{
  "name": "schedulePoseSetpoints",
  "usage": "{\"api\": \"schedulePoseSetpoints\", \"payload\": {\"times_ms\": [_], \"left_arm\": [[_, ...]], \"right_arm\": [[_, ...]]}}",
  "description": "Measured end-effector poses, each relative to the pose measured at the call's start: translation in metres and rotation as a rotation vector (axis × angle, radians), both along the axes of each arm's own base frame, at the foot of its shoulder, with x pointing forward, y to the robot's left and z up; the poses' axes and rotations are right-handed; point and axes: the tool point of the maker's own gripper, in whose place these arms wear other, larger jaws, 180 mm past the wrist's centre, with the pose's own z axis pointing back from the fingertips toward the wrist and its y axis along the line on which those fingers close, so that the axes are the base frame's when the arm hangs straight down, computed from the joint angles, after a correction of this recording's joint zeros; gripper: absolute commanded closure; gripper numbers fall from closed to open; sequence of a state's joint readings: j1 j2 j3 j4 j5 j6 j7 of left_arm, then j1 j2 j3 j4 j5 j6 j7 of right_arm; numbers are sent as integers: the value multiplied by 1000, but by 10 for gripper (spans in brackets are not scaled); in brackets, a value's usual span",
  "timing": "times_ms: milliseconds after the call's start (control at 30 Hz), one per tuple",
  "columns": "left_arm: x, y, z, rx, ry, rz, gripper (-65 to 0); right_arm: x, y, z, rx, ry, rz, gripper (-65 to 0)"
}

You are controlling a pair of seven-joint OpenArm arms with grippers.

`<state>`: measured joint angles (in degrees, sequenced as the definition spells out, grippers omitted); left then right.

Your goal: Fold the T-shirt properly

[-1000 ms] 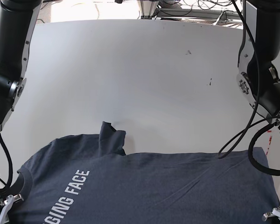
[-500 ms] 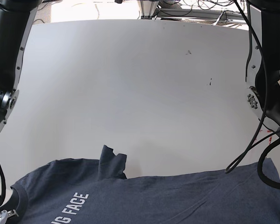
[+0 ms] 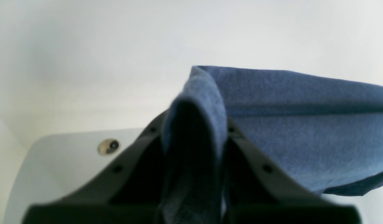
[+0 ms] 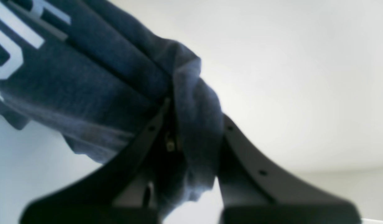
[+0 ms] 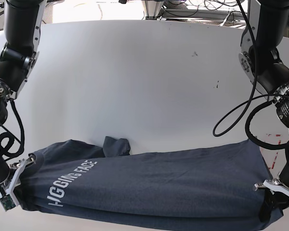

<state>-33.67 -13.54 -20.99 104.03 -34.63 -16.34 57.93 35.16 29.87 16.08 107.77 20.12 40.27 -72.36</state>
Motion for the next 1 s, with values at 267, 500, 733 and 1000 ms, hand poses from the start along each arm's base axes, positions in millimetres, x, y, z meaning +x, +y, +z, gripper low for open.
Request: {"api": "schedulePoseSetpoints", "payload": {"times_ms": [267, 500, 733, 1000], "left_arm": [[-42, 0, -120, 27, 245, -3, 0], [-88, 3, -187, 44, 396, -6, 0], [-133, 16, -235, 63, 537, 13, 0], [-162, 22, -254, 96, 594, -2, 0]], "right_arm": [[-55, 8, -115, 143, 205, -56, -8], [-102, 19, -186, 254, 362, -100, -6], [-149, 28, -237, 322, 485, -137, -6], [-170, 30, -253, 327, 539, -140, -6]]}}
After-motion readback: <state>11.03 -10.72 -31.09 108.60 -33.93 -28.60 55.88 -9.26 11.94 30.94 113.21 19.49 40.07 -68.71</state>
